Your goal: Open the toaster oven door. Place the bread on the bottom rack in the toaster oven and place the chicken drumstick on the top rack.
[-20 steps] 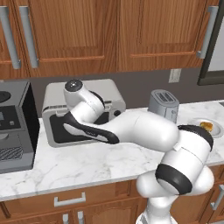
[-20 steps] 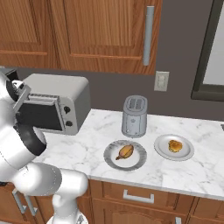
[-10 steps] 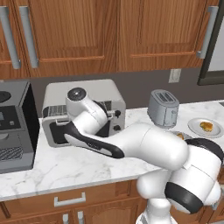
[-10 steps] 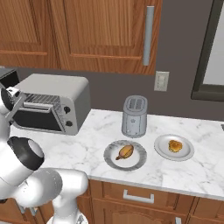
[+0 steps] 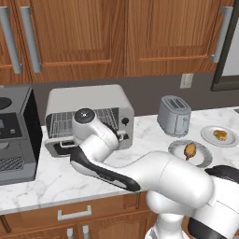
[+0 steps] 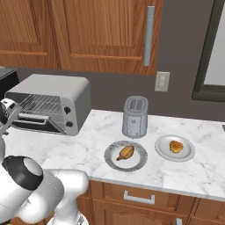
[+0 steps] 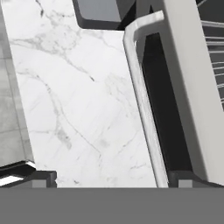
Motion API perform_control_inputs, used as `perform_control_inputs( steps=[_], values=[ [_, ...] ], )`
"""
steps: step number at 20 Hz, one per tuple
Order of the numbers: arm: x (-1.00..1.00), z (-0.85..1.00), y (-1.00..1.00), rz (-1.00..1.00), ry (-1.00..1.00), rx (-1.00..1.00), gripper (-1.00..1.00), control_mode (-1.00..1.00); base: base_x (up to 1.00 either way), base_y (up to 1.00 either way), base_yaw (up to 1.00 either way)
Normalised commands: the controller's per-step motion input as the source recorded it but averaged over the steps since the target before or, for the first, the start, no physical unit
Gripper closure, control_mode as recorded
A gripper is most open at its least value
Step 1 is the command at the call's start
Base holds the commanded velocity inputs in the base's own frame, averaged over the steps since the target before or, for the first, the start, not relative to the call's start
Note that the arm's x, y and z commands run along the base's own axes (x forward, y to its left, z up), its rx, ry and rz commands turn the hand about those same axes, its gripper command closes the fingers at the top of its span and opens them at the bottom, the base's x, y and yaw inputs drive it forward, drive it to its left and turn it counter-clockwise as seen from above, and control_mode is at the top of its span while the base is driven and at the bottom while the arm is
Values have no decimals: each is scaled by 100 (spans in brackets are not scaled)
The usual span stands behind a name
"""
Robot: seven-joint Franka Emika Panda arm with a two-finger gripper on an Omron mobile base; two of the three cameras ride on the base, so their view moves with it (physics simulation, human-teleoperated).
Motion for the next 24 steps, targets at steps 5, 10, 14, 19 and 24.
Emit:
perform_control_inputs(
  steps=[5, 10, 14, 19, 24],
  values=[
    [-51, 23, 3, 0, -12, 0, -100, -100, 0, 0, 0],
    [-44, 32, 5, -3, -2, 0, -100, -100, 0, 0, 0],
    [-36, 42, 8, -13, 0, 0, -100, -100, 0, 0, 0],
    [-33, 44, 18, -28, 0, -2, -100, -100, 0, 0, 0],
    [-28, 35, 8, -42, 0, -13, -100, -100, 0, 0, 0]
  ],
)
